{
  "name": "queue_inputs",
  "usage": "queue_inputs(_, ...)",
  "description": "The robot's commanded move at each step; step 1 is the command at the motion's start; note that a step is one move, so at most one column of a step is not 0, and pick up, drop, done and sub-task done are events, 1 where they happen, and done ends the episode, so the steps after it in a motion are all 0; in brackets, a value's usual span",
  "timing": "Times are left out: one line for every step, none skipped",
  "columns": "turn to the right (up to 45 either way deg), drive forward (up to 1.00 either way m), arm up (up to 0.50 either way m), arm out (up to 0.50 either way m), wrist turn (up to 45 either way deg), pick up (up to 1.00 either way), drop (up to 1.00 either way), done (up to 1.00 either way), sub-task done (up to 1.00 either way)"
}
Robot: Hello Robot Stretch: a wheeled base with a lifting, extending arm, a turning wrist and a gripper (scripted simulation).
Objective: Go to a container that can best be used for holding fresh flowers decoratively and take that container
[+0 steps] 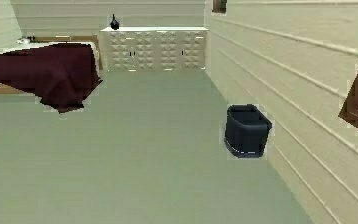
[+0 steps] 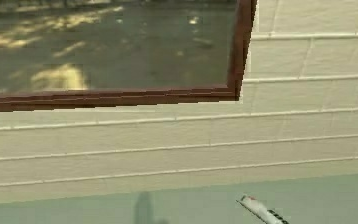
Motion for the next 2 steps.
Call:
queue_inputs(-9.0, 0.0, 0.0, 0.0, 0.0, 0.0, 0.0, 0.0, 0.0)
queue_inputs(0.0, 1.0, 0.0, 0.0, 0.0, 0.0, 0.0, 0.0, 0.0)
